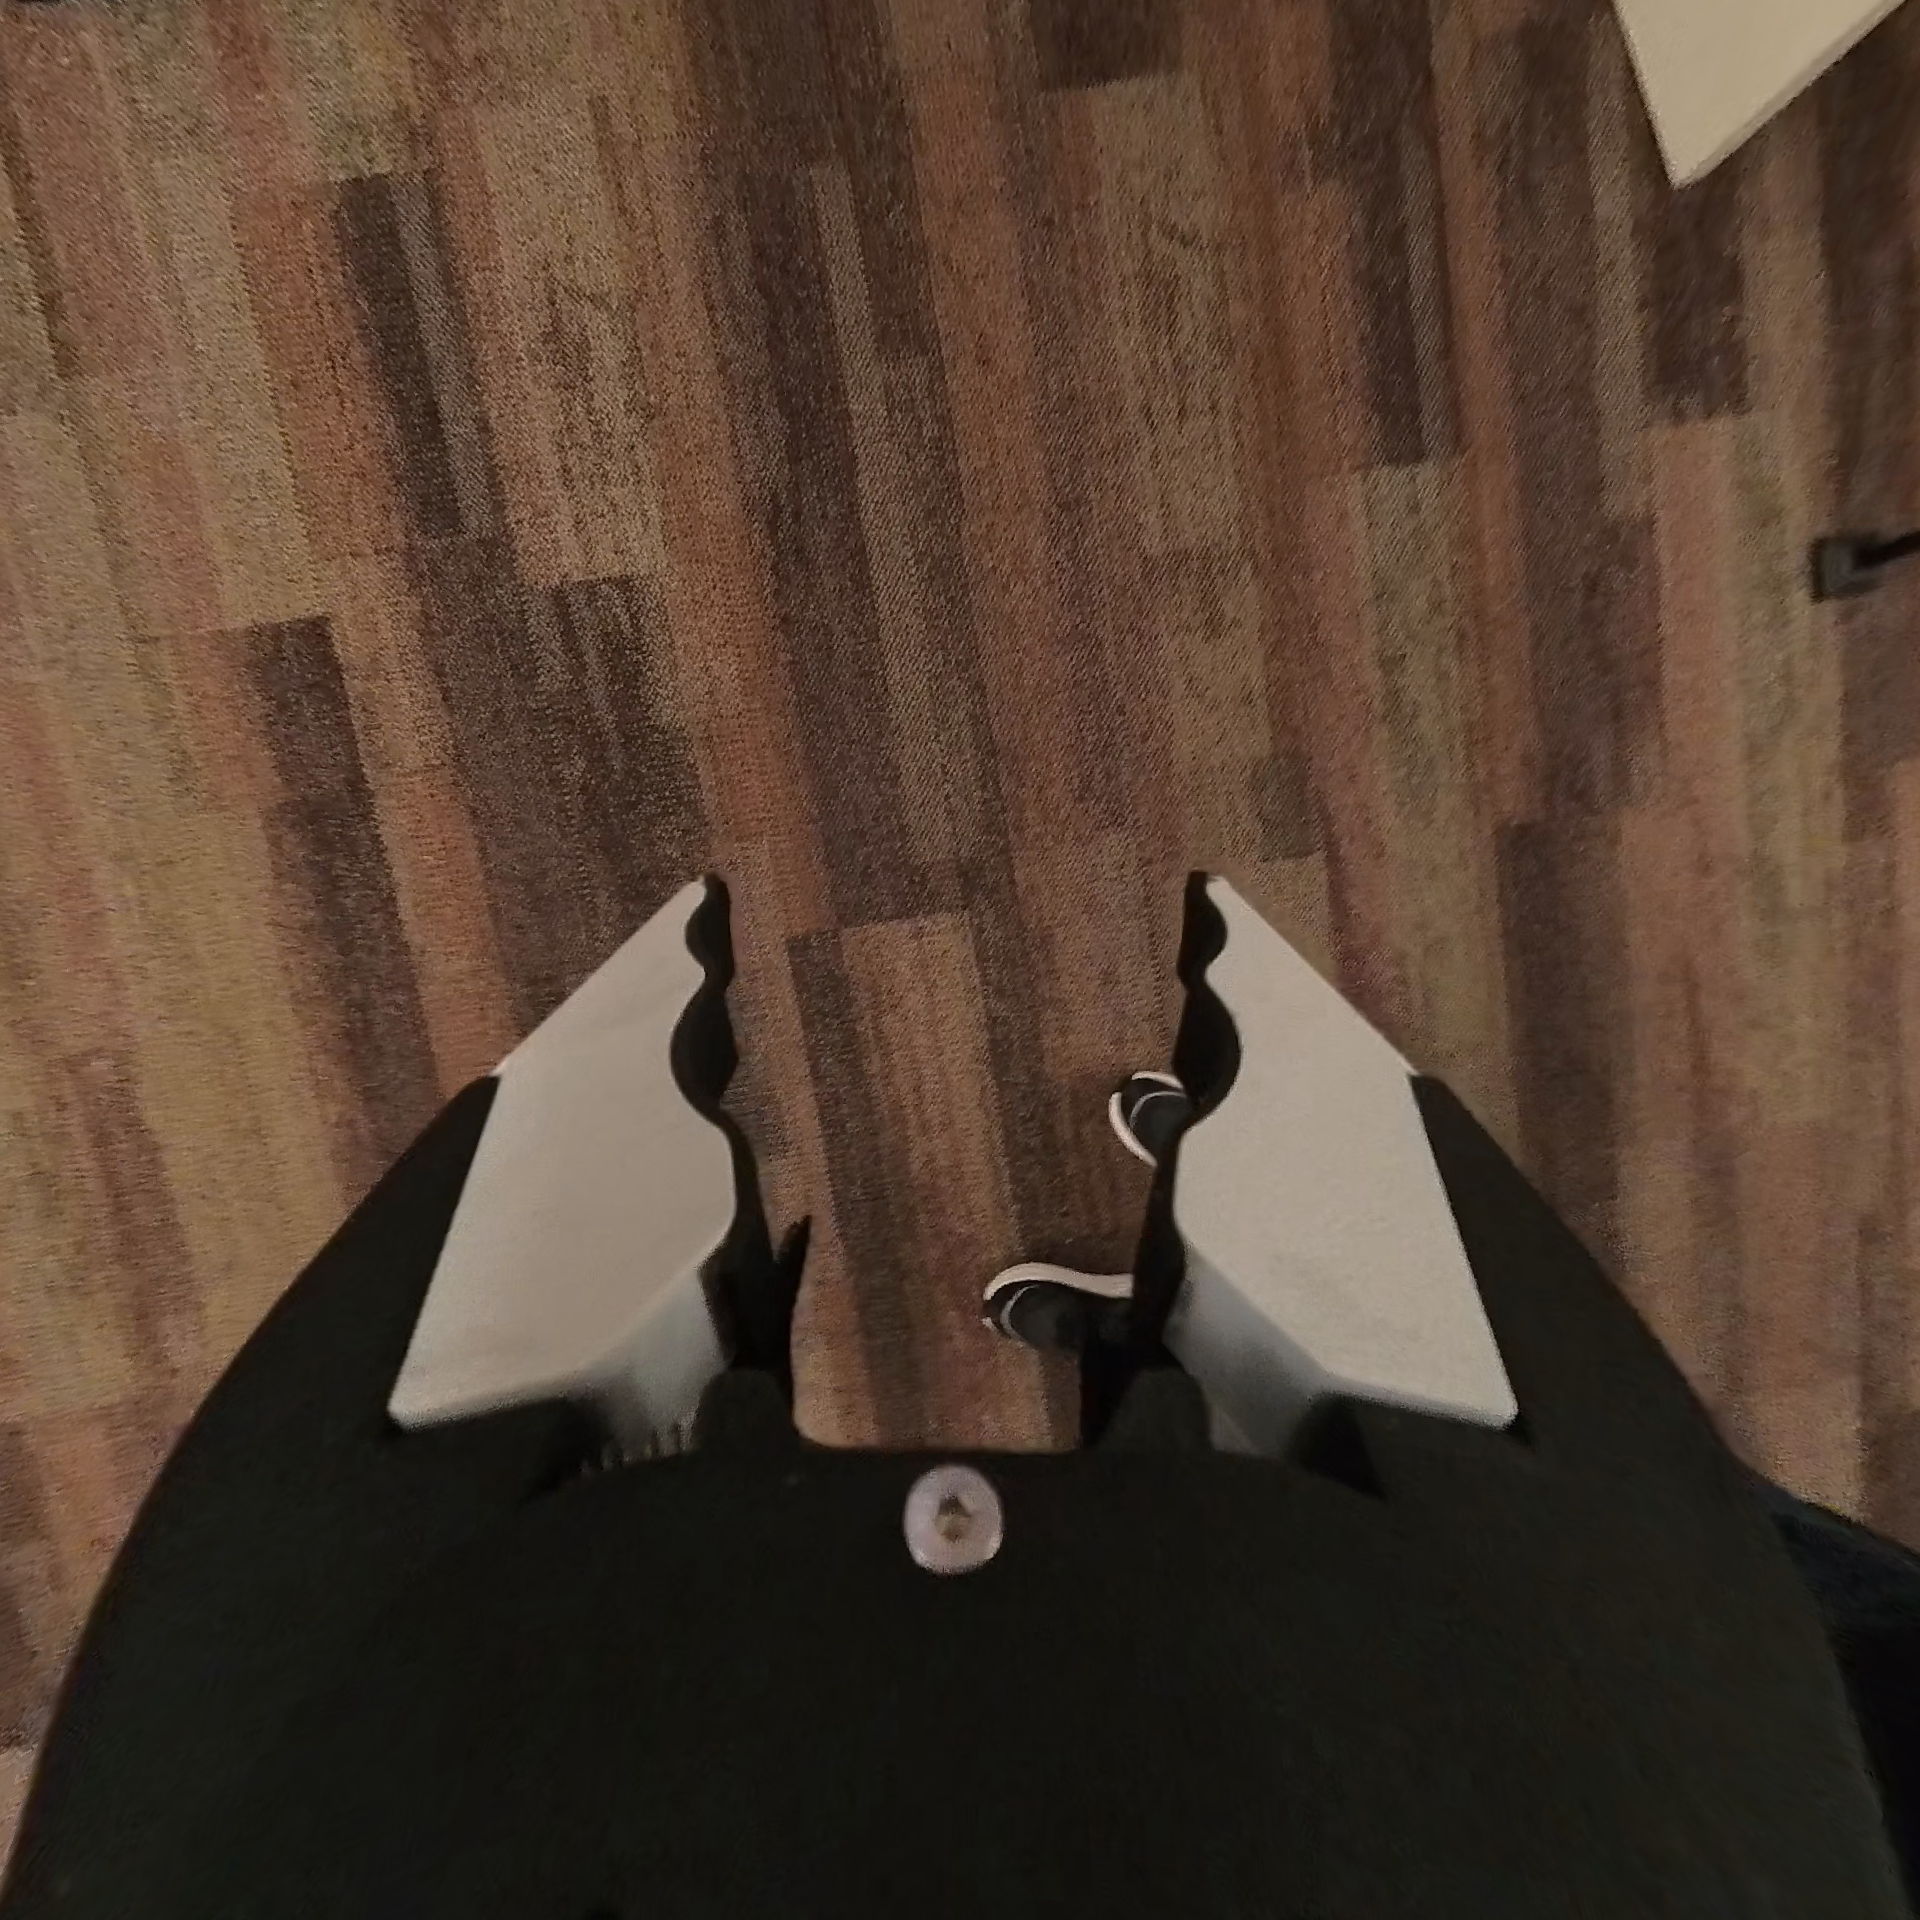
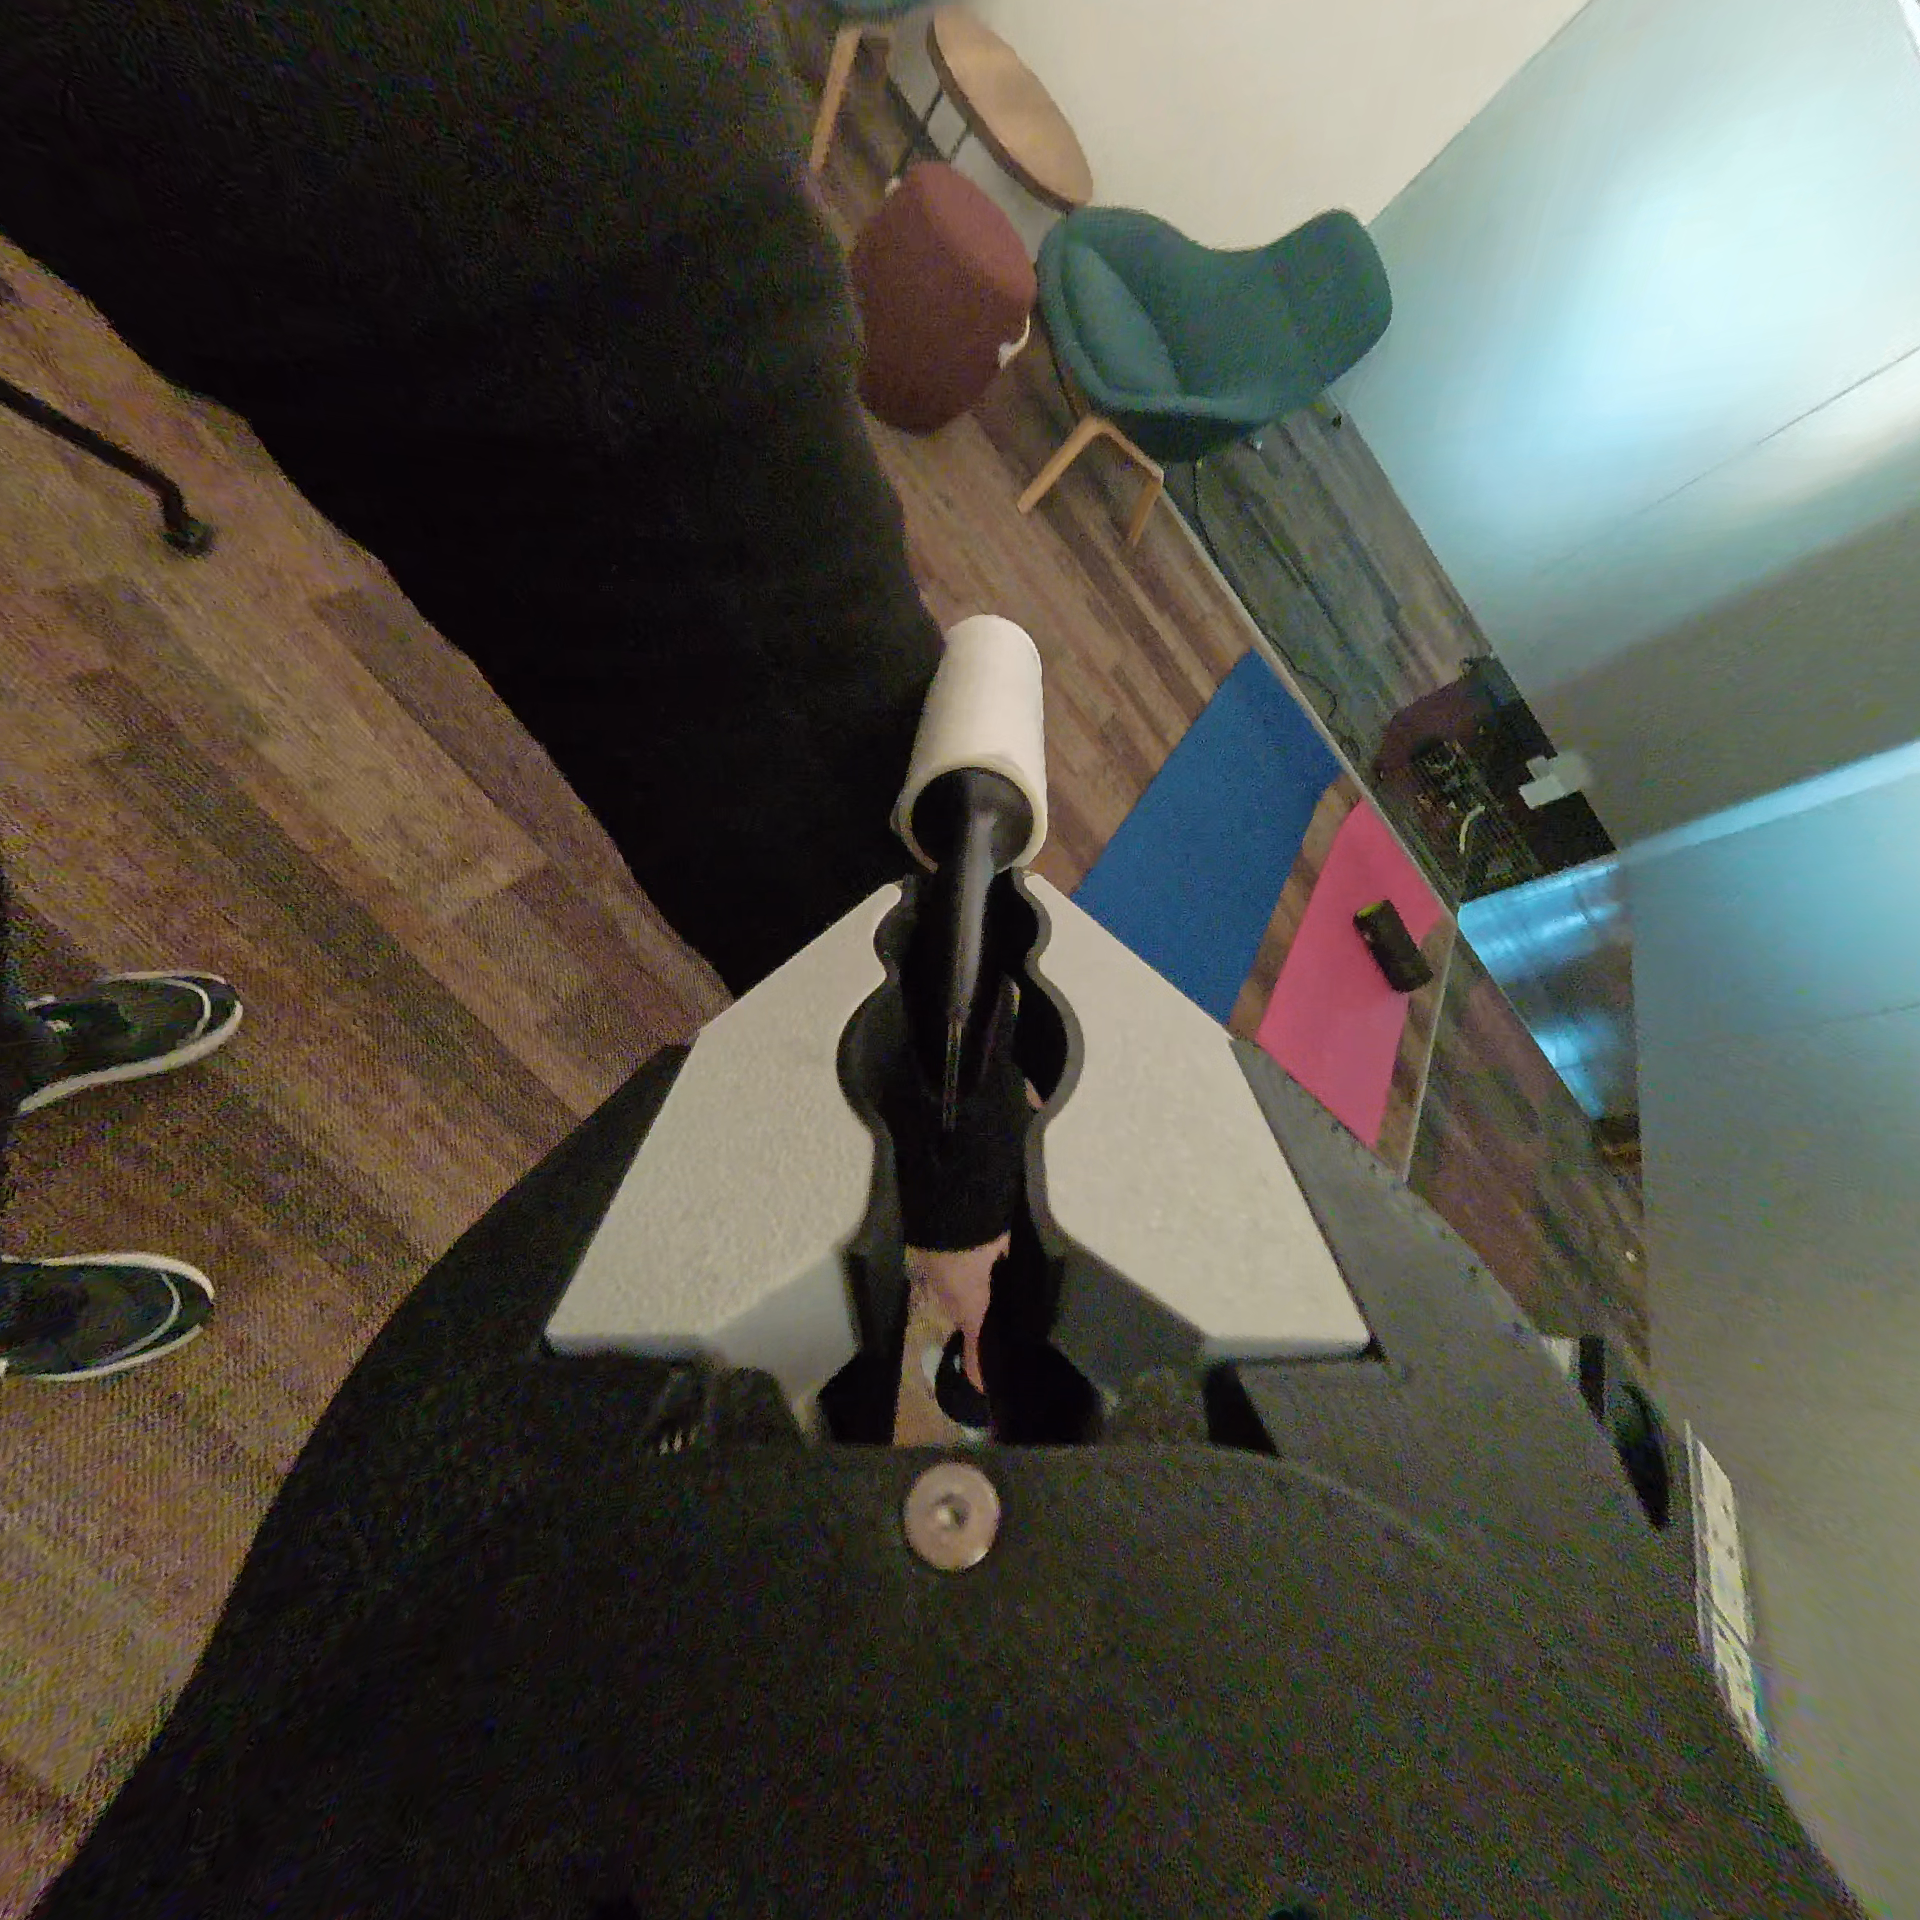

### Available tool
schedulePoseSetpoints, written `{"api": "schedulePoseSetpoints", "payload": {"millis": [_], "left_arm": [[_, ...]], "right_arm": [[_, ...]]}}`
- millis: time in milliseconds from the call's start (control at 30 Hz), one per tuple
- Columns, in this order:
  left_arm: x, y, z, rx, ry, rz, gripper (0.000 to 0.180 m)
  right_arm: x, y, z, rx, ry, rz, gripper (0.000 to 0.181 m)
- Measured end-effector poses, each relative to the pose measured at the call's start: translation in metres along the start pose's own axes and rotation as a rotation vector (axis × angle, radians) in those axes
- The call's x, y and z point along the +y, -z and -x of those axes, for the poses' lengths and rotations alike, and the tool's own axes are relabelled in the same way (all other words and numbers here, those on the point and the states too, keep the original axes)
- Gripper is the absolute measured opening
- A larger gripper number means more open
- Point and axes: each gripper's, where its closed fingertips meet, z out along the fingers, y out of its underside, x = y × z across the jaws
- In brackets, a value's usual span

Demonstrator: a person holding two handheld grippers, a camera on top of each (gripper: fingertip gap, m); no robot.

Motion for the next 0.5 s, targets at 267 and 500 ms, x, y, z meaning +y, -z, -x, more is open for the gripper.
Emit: {"api": "schedulePoseSetpoints", "payload": {"millis": [267,500], "left_arm": [[0.012,-0.003,-0.001,-0.119,-0.274,0.084,0.085],[0.025,-0.016,-0.009,-0.101,-0.335,0.124,0.084]], "right_arm": [[0.109,-0.011,-0.020,0.022,-0.061,0.266,0.013],[0.032,-0.014,-0.004,0.000,0.049,0.135,0.013]]}}
